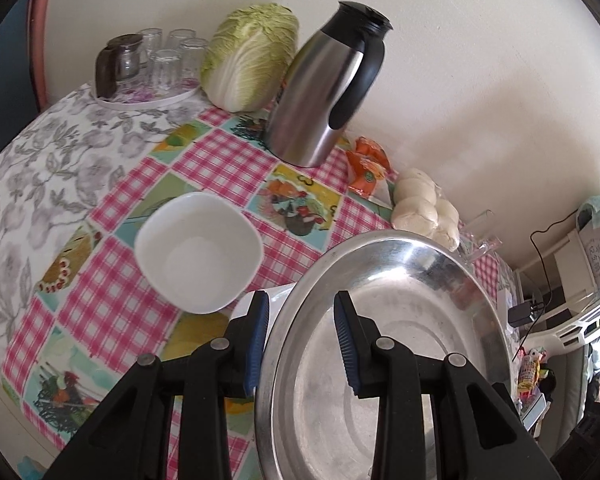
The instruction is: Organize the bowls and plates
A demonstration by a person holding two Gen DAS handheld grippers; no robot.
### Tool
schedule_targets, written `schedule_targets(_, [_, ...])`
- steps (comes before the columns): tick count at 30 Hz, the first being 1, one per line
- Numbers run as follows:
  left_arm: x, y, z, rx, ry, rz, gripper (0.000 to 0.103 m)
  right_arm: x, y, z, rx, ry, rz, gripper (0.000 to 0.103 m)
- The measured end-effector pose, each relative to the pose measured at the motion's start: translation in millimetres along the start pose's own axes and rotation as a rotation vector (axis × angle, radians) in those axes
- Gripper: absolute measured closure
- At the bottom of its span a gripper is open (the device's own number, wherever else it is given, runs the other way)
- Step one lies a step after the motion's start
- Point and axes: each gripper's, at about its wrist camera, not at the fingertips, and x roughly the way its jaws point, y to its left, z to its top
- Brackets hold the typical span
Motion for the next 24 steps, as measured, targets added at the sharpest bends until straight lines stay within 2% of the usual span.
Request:
schedule_targets(6, [28.9,5.7,-4.3,-0.013,0.061,0.008,0.068,16.0,-9.3,-5.8,0.012,0.039,-0.04,0.085])
schedule_targets(10, [44.6,22.3,-7.0,-0.06,0.103,0.016,0.068,31.4,-7.5,-13.7,0.001,0.086,-0.058,0.085])
schedule_targets(17, [56.6,35.4,-6.8,-0.06,0.119,0.046,0.068,56.9,-2.5,-26.5,-0.026,0.155,-0.08,0.085])
schedule_targets(24, [69.2,42.6,-8.4,-0.072,0.147,0.028,0.068,73.2,-3.6,-32.8,-0.037,0.191,-0.119,0.085])
